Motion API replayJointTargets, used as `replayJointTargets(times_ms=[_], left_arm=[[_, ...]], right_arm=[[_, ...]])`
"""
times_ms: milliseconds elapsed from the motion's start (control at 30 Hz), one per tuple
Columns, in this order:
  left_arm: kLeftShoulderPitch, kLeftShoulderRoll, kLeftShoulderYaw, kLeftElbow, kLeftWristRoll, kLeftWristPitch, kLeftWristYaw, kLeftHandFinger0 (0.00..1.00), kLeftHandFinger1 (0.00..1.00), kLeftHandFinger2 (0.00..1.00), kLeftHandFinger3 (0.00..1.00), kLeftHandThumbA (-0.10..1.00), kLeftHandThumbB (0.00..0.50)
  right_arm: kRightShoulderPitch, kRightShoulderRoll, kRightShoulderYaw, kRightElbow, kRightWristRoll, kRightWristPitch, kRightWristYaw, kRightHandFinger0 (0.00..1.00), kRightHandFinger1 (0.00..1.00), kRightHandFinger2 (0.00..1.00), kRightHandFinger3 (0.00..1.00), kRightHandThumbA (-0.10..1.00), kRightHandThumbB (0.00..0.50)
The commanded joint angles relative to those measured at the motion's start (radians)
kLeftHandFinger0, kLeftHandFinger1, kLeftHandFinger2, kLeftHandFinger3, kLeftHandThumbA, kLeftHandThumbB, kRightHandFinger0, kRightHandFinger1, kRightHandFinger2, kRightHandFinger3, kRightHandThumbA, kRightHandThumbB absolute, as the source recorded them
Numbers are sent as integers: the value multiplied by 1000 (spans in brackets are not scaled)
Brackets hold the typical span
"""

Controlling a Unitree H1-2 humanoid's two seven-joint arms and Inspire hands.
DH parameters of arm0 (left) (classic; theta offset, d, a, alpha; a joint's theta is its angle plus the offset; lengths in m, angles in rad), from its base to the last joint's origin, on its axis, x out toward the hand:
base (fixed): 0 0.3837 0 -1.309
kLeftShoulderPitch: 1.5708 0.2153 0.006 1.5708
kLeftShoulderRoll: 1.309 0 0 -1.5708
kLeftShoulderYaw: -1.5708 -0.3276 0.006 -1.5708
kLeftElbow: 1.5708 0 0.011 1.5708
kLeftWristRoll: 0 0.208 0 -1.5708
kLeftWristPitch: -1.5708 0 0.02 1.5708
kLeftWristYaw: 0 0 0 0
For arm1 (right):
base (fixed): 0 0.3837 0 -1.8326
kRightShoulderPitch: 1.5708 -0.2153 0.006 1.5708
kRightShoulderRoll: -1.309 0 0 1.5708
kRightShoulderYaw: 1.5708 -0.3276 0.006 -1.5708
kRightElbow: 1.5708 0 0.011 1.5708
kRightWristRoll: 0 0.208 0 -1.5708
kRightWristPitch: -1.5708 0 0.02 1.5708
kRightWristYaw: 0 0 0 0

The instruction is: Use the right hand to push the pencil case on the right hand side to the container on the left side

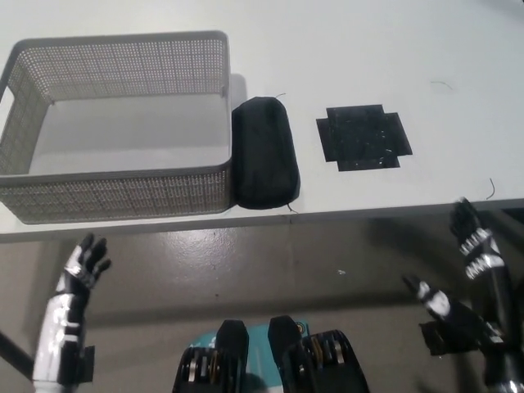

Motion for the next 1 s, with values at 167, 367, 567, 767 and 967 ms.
replayJointTargets(times_ms=[167, 367, 567, 767, 967], left_arm=[[-14, 8, 34, -6, 1, -37, 31, 1000, 1000, 1000, 1000, 1000, 81], [-19, -3, 34, 2, 5, -38, 31, 1000, 1000, 1000, 1000, 1000, 58], [-15, -5, 30, 7, 23, -46, 34, 1000, 1000, 1000, 1000, 1000, 70], [-5, 0, 30, 16, 21, -54, 30, 1000, 1000, 1000, 1000, 1000, 61], [0, -2, 27, 20, 20, -50, 28, 1000, 1000, 1000, 1000, 1000, 43]], right_arm=[[35, 5, -29, -6, 74, -64, 59, 1000, 1000, 1000, 1000, 1000, 326], [30, 8, -34, 15, 71, -76, 71, 1000, 1000, 1000, 1000, 1000, 311], [22, 7, -36, 35, 77, -98, 86, 1000, 1000, 1000, 1000, 1000, 282], [15, 12, -35, 32, 76, -85, 92, 1000, 1000, 1000, 1000, 1000, 287], [2, 17, -41, 37, 74, -91, 94, 1000, 1000, 1000, 1000, 1000, 275]])
